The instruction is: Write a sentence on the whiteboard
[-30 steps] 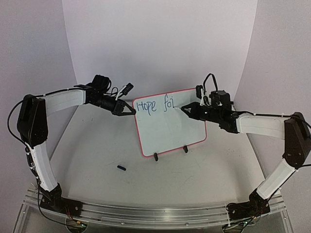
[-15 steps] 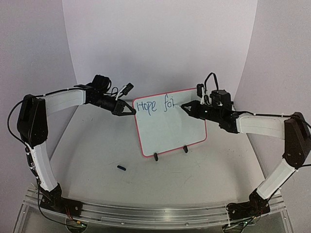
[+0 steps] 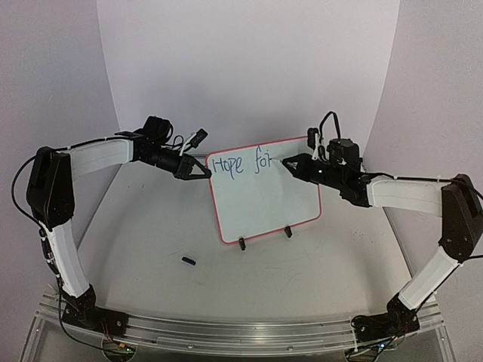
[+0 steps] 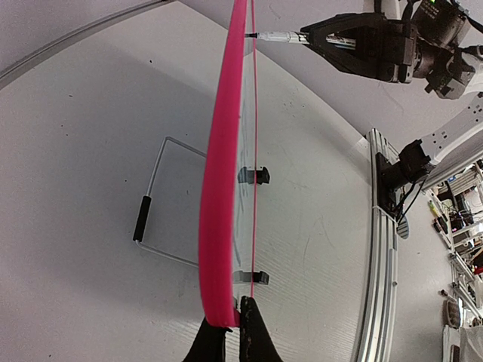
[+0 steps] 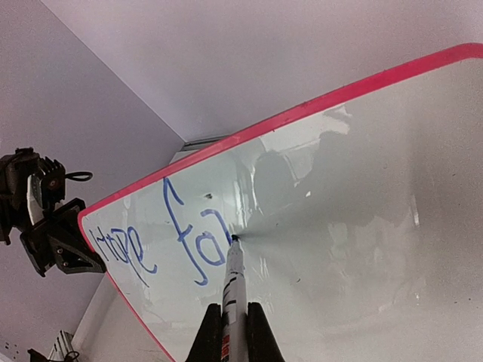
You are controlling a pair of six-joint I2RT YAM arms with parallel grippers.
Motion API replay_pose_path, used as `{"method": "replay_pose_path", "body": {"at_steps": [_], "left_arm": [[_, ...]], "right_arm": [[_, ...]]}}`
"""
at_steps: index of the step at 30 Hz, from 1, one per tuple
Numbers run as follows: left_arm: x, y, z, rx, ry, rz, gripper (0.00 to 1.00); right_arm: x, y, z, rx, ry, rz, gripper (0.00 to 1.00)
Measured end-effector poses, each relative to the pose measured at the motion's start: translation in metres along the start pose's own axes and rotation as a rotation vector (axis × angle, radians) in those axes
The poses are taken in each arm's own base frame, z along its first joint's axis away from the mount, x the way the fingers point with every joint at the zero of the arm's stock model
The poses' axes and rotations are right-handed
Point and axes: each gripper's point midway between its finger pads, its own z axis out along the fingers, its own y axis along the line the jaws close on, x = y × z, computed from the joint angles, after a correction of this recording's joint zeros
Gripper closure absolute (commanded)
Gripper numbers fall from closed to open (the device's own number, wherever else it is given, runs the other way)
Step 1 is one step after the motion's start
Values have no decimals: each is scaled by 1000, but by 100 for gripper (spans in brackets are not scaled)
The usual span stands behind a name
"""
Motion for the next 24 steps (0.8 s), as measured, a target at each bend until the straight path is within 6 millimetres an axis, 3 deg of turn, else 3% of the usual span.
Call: {"method": "replay_pose_path", "body": {"at_steps": [24], "left_arm": [[0,1,0,-3,1,-2,100]], "right_arm": [[-6,-7,-1,32,-47,20,100]]}}
